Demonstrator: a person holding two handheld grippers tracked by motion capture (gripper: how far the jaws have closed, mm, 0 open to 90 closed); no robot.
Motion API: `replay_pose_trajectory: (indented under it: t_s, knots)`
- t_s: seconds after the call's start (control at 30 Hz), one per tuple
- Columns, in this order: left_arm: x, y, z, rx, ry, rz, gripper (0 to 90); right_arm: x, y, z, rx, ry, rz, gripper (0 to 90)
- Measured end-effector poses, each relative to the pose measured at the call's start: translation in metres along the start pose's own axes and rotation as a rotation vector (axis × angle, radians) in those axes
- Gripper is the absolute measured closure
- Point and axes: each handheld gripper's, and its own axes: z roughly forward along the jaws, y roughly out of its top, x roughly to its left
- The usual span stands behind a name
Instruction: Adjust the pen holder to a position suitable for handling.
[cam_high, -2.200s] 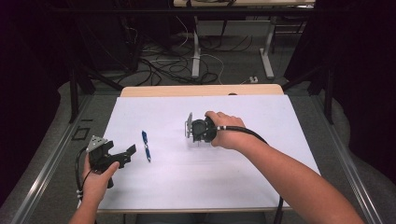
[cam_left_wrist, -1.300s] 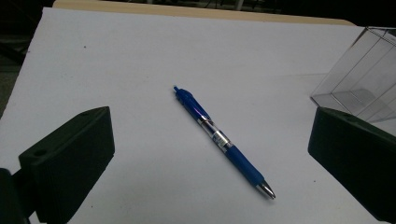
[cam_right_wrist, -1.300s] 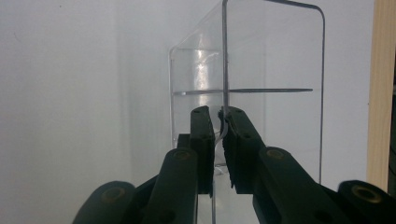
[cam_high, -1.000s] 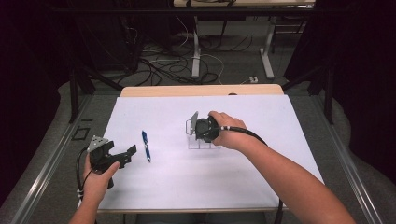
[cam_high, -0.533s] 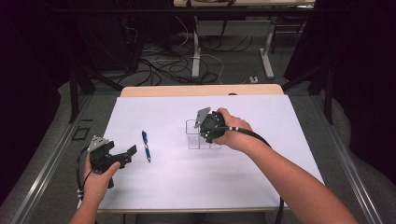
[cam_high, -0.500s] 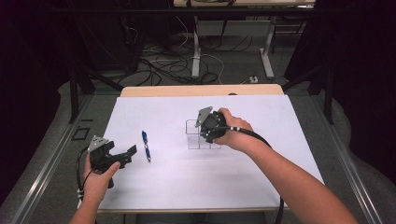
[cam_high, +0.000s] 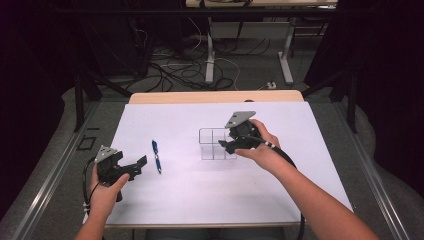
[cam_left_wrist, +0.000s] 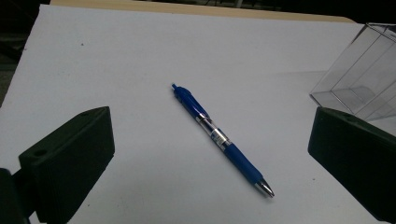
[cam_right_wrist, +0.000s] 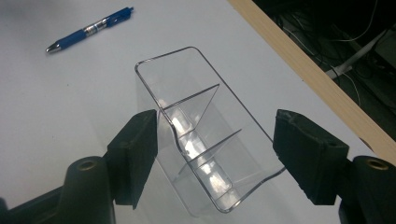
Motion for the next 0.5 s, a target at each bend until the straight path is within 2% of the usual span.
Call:
replay_pose_trajectory:
  t_s: [0.13,0.27,0.37,0.43,0.5]
  knots:
    - [0.0,0.0,0.0,0.0,0.0,0.002,0.3,-0.002,-0.011,-0.005,-0.037,-0.02,0.088,16.7]
    - [0.0,0.0,0.0,0.0,-0.001,0.001,0.3,-0.004,-0.023,-0.011,-0.077,-0.034,0.183,13.6]
    - [0.0,0.0,0.0,0.001,-0.002,-0.001,0.3,-0.006,-0.033,-0.014,-0.082,-0.06,0.223,5.3]
    - [0.0,0.0,0.0,0.003,-0.003,-0.001,0.3,-0.006,-0.039,-0.015,-0.084,-0.05,0.259,0.9]
    - [-0.001,0.0,0.001,0.005,-0.004,-0.001,0.3,-0.007,-0.043,-0.015,-0.087,-0.055,0.269,0.0]
